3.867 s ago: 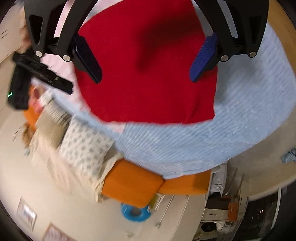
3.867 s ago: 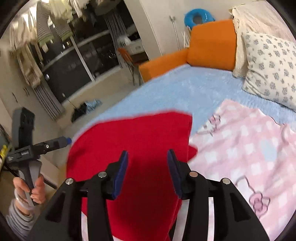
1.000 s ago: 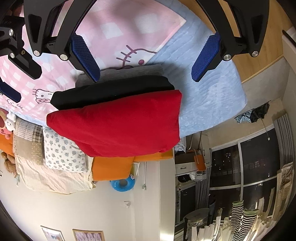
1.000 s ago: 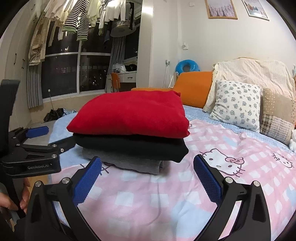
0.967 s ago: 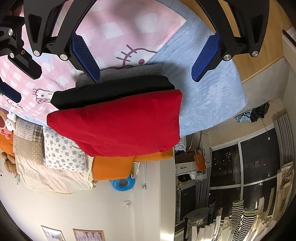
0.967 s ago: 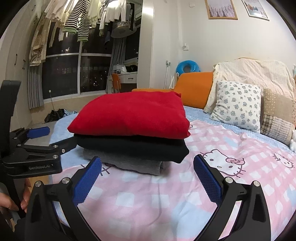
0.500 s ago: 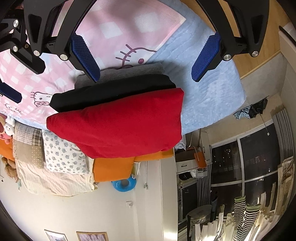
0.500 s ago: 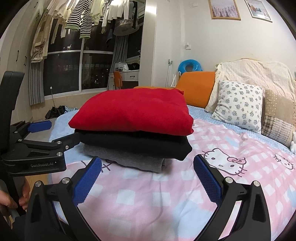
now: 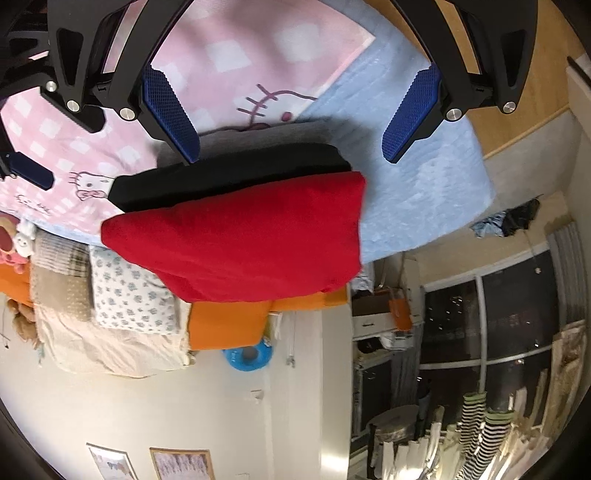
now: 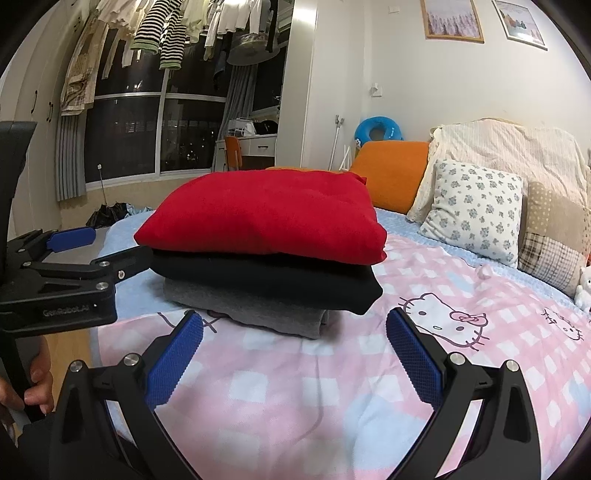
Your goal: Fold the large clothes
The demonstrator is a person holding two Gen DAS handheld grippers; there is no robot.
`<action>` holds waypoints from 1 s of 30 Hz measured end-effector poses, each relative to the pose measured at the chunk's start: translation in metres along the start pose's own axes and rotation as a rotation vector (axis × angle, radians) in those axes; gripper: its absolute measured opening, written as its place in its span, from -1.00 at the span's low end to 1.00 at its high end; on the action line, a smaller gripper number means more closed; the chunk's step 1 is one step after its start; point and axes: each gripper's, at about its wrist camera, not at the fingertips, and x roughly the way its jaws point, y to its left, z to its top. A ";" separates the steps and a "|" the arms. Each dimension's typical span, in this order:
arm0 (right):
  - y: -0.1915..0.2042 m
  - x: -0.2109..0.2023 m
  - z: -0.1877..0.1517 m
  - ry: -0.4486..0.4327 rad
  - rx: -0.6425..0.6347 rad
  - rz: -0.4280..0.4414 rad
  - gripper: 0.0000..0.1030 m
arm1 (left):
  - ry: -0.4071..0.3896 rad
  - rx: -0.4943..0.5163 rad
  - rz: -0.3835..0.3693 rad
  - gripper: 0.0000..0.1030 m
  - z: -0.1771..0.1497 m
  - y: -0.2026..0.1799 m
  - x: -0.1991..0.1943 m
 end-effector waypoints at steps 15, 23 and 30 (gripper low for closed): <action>0.003 0.001 -0.004 0.009 -0.022 -0.003 0.91 | -0.013 0.017 -0.012 0.94 -0.001 -0.002 -0.003; 0.007 0.002 -0.007 0.017 -0.043 0.009 0.91 | -0.013 0.044 0.007 0.94 -0.004 -0.012 -0.002; 0.005 0.001 -0.006 0.012 -0.031 0.005 0.91 | -0.021 0.055 0.005 0.94 -0.005 -0.013 -0.002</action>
